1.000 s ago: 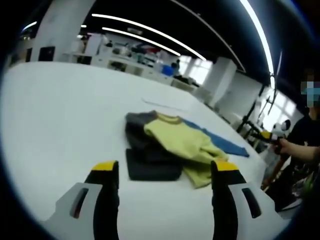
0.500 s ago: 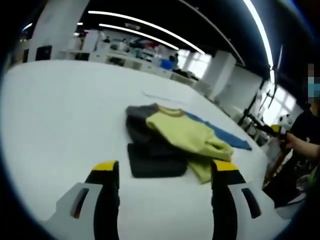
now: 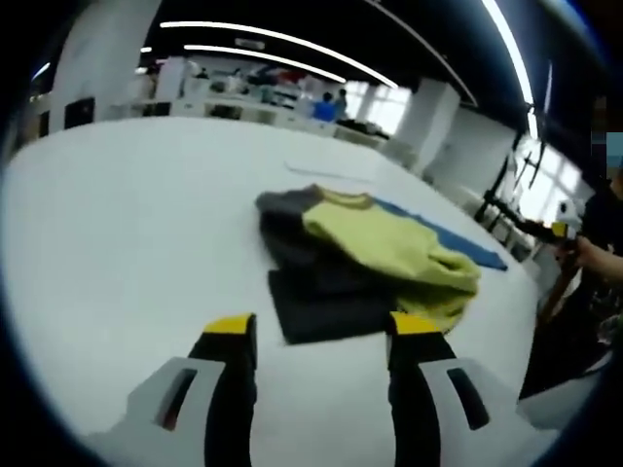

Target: Fold the garment on the visible template until the final outline fits inside the template.

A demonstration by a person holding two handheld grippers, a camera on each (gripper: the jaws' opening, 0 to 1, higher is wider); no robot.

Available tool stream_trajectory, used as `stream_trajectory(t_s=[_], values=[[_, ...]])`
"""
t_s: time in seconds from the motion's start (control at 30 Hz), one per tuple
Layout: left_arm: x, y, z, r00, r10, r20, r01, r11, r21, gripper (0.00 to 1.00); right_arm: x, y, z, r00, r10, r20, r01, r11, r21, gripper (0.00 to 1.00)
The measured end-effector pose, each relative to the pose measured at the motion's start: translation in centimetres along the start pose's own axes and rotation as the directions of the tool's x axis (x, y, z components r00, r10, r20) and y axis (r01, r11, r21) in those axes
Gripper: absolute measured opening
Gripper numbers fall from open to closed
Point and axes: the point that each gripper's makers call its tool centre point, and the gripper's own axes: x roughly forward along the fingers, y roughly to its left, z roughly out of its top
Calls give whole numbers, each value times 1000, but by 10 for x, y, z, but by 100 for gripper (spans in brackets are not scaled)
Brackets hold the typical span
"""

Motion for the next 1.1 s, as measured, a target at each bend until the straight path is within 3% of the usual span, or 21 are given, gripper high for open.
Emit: stream_trajectory(t_s=[0.17, 0.5, 0.83, 0.9, 1.1], values=[[6, 5, -7, 999, 4, -35, -3, 1000, 18, 28, -2, 0, -2, 1000, -3, 2, 3, 1000, 19, 88], [14, 14, -17, 998, 23, -63, -28, 997, -72, 23, -4, 2, -6, 1000, -12, 1, 12, 999, 34, 86], [17, 14, -18, 997, 25, -74, -32, 994, -101, 6, -7, 3, -12, 1000, -21, 6, 21, 998, 55, 84], [17, 16, -17, 997, 30, -75, -37, 994, -99, 0, -7, 3, -13, 1000, -22, 3, 22, 998, 59, 84], [12, 12, -3, 1000, 15, -26, -18, 992, -126, 0, -9, 3, -14, 1000, -23, 2, 23, 998, 60, 82]])
